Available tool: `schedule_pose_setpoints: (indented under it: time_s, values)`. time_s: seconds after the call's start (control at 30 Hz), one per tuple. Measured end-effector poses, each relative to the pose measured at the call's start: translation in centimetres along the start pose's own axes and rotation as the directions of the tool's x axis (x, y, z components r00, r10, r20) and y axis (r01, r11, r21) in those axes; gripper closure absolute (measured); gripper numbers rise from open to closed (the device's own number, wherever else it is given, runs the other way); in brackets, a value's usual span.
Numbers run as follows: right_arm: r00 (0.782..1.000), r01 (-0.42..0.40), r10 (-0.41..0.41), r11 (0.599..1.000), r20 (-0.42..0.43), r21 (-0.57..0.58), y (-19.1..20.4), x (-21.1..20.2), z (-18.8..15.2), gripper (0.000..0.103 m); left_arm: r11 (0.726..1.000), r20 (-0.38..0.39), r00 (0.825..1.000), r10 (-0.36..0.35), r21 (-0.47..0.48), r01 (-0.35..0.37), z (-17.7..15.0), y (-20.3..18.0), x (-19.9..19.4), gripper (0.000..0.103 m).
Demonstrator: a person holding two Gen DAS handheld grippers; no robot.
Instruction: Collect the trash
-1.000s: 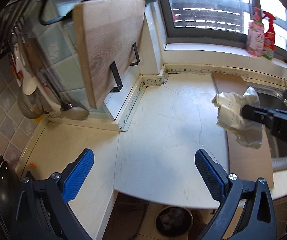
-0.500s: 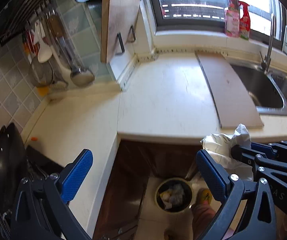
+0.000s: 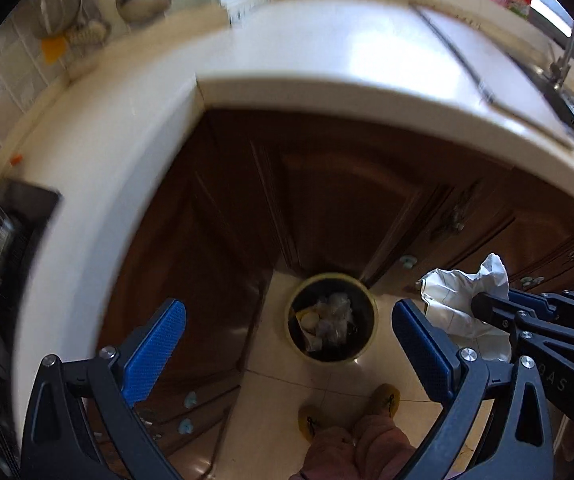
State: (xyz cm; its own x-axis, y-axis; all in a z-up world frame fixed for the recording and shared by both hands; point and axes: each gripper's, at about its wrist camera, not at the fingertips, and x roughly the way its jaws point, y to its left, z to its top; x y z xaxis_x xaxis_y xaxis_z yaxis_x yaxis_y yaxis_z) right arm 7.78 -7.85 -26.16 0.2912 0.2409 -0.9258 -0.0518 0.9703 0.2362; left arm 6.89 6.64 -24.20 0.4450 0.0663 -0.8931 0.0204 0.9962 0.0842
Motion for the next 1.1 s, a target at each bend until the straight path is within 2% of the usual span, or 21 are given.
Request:
schedule_pose_setpoints:
  time_s: [0.13,0.3,0.43,0.57,0.6,0.73,0.77,0.93,1.1]
  values:
    - [0.995,0.002,0.002,0.999,-0.099,0.041,-2.4,8.5,-0.8,0.083,0.998,-0.092,0.995,0.030,-0.059,-0.035,-2.7,0.1,7.7,0.001]
    - [0.983,0.022,-0.014,0.999,-0.181,0.042,-3.5,17.5,-1.3,0.083,0.990,-0.143,0.986,0.086,-0.096,-0.100,-4.5,0.8,14.6,0.001]
    - [0.974,0.024,-0.019,0.999,-0.224,0.022,-3.2,22.9,-0.7,0.081,0.988,-0.143,0.985,0.100,-0.106,-0.116,-4.6,1.4,17.4,0.001]
    - [0.964,-0.018,0.034,0.998,-0.264,0.063,-2.6,26.3,0.5,0.078,0.986,-0.141,0.984,0.111,-0.111,-0.127,-4.1,1.8,18.7,0.001]
    - [0.961,-0.017,0.036,0.997,-0.275,0.071,-2.6,26.6,0.9,0.076,0.985,-0.140,0.984,0.110,-0.116,-0.127,-3.9,1.9,18.7,0.001]
    - [0.964,-0.018,0.027,0.999,-0.263,0.036,-1.4,25.6,1.6,0.044,0.983,-0.128,0.986,0.107,-0.139,-0.124,-3.0,2.2,17.4,0.001]
    - [0.965,-0.023,0.026,1.000,-0.261,0.015,-1.0,25.0,1.7,0.040,0.983,-0.127,0.986,0.107,-0.139,-0.124,-2.8,2.3,17.1,0.001]
    - [0.956,-0.059,0.058,0.998,-0.287,0.007,-0.6,21.8,1.6,0.039,0.983,-0.111,0.988,0.108,-0.139,-0.123,-1.5,2.6,14.4,0.001]
    - [0.962,-0.080,0.089,0.996,-0.259,0.045,-0.9,17.2,1.4,0.039,0.983,-0.104,0.990,0.097,-0.147,-0.112,-0.1,2.8,10.9,0.001]
